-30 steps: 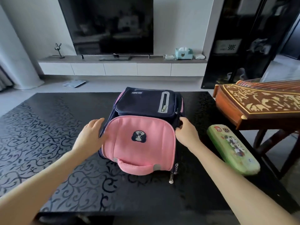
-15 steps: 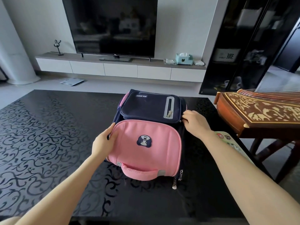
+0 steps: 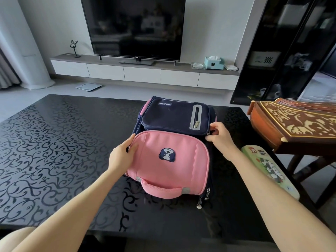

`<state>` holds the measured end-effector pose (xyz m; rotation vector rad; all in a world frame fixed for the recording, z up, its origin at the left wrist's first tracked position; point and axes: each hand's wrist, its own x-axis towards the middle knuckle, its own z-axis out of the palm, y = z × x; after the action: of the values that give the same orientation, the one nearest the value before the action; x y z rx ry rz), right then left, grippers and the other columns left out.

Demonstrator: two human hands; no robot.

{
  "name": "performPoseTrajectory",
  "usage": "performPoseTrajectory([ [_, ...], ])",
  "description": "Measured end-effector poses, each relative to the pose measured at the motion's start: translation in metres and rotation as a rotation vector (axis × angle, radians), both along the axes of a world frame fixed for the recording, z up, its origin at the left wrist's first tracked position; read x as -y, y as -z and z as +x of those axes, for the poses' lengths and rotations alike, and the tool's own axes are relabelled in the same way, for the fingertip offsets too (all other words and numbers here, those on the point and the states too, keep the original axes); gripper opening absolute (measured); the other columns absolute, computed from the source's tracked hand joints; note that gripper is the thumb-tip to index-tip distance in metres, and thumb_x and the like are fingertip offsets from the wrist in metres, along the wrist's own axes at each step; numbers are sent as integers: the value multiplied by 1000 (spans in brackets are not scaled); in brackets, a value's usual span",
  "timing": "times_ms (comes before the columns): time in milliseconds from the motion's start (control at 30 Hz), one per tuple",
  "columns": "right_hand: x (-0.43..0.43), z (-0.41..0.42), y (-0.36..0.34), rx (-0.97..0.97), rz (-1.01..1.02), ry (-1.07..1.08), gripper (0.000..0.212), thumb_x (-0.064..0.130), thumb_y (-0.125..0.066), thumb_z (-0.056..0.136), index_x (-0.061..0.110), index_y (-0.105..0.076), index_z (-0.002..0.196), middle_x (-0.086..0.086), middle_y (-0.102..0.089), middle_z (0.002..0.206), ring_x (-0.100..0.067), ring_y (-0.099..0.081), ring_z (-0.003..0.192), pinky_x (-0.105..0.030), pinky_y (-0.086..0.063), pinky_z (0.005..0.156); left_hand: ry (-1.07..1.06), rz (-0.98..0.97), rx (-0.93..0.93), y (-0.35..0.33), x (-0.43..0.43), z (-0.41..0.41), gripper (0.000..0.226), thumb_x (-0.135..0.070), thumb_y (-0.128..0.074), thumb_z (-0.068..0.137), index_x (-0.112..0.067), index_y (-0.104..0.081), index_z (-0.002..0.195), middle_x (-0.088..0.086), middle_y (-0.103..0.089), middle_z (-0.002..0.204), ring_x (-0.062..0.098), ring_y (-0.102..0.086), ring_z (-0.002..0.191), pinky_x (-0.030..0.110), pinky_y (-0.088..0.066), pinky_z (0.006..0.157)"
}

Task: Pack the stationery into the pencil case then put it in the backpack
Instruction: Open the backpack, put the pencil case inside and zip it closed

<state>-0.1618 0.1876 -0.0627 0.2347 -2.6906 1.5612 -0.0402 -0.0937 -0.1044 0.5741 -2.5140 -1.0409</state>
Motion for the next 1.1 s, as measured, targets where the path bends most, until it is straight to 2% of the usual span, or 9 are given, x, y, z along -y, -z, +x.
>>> performPoseTrajectory([
  [167,0,4,-2,-242,435,107,15,20,-71,81,10,-61,75,-5,-50,84,-20,-51,70,-28,-37,66,0,-18,4,-1,-2,2,40,-35,-47,94,-34,-44,134,6,-66,117,27,-59,101,27,-38,73],
  [233,-2,9,-2,-304,608,114,36,22,-63,88,9,-50,57,-6,-49,67,-21,-47,60,-30,-35,59,-8,-27,11,-2,-4,4,40,-35,-47,94,-34,-44,134,8,-68,110,27,-60,94,27,-37,71],
  [367,15,30,-30,-387,924,115,12,7,-53,90,2,-63,87,-14,-63,87,-31,-61,82,-30,-36,61,-41,-164,31,-6,-11,11,40,-34,-46,93,-32,-46,133,8,-69,79,24,-56,71,28,-37,63],
  [533,51,67,-47,-372,1050,155,30,-7,-48,84,1,-60,111,-15,-65,103,-33,-61,97,-33,-43,66,-34,-282,25,-11,-15,25,40,-31,-50,90,-31,-51,129,7,-73,89,27,-63,86,29,-43,66],
  [733,115,112,-31,-348,931,-34,25,-3,-50,82,3,-63,102,-13,-59,111,-32,-54,103,-34,-38,71,39,-235,-18,-14,-43,50,37,-29,-56,86,-31,-57,122,2,-69,67,20,-60,64,28,-40,55],
  [800,143,122,-26,-399,849,-65,16,0,-58,78,3,-67,90,-14,-63,100,-31,-58,94,-31,-38,65,130,-200,-53,-10,-53,61,18,-21,-57,81,-34,-67,86,-2,-51,46,15,-41,43,26,-29,44],
  [867,158,127,-22,-470,761,-49,14,0,-76,55,5,-65,61,-12,-63,71,-28,-62,66,-24,-35,50,213,-187,-66,-8,-54,67,22,-18,-56,73,-28,-51,55,-3,-35,40,12,-23,41,25,-20,42],
  [1000,132,121,3,-474,572,-102,22,19,-54,86,5,-66,74,-11,-62,79,-34,-61,72,-30,-28,54,179,-114,-109,-14,-32,61,23,-42,-68,77,-34,-70,99,-9,-51,54,6,-45,49,13,-32,49],
  [1100,103,128,9,-632,488,-82,26,29,-51,85,12,-71,81,-2,-64,68,-27,-58,63,-30,-40,49,178,-174,-169,-24,-29,43,36,-46,-70,74,-19,-70,98,-6,-57,76,12,-52,70,21,-37,64],
])
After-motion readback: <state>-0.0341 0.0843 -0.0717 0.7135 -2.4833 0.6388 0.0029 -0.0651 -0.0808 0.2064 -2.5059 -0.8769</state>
